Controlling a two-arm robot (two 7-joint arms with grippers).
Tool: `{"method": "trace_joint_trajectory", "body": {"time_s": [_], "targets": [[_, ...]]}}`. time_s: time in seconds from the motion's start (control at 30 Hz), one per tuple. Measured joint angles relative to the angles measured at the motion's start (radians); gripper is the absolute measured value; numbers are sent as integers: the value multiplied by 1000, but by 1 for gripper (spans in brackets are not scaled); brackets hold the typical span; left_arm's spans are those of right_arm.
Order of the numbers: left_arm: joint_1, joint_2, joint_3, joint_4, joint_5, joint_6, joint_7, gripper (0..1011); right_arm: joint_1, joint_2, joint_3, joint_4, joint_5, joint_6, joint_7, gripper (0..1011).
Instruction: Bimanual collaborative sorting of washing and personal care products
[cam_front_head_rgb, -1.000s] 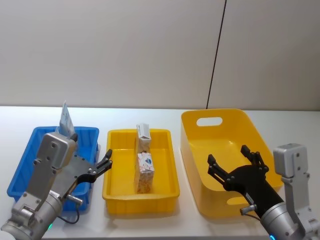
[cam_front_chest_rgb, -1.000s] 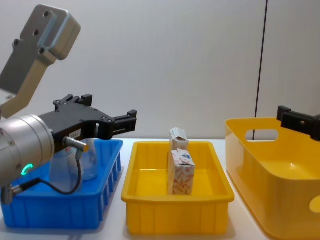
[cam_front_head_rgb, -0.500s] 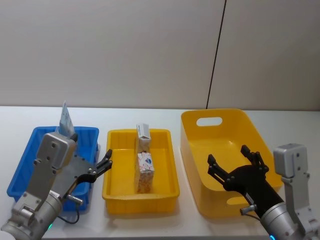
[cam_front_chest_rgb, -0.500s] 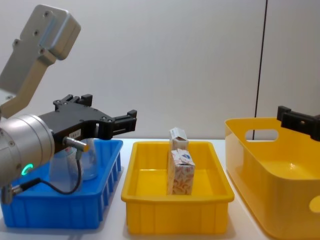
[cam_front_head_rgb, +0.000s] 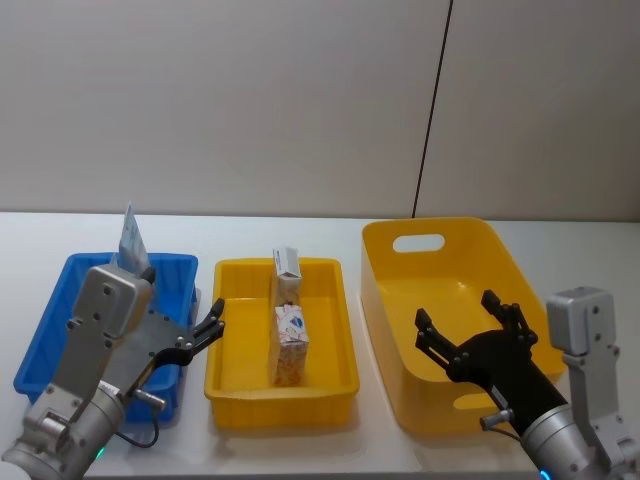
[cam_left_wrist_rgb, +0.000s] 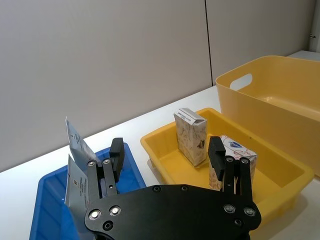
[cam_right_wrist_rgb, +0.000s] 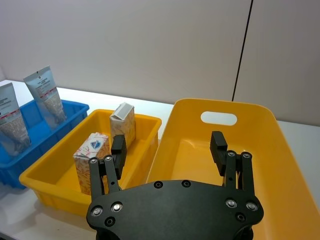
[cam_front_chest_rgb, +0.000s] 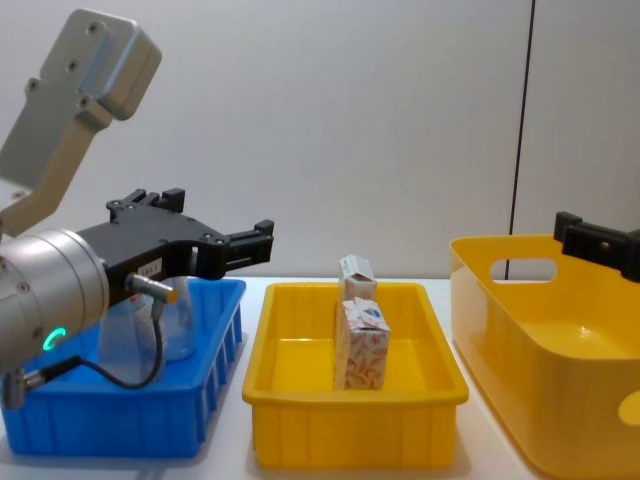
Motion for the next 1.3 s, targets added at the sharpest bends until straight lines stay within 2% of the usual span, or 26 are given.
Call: {"method": "trace_joint_trajectory", "body": {"time_s": [0.3,0.7,0.97,1.3], "targets": [[0,0,0,0,0,0,0,1001,14,-3,5,12,5,5,9,1004],[0,0,0,0,0,0,0,1001,109,-29,-12,88,12,51,39,1004],[0,0,0,0,0,0,0,1001,181,-65,-43,141,-1,101,43,1004],[0,0,0,0,0,0,0,1001,255,-138,-82,199,-17,187,16,1004]]}}
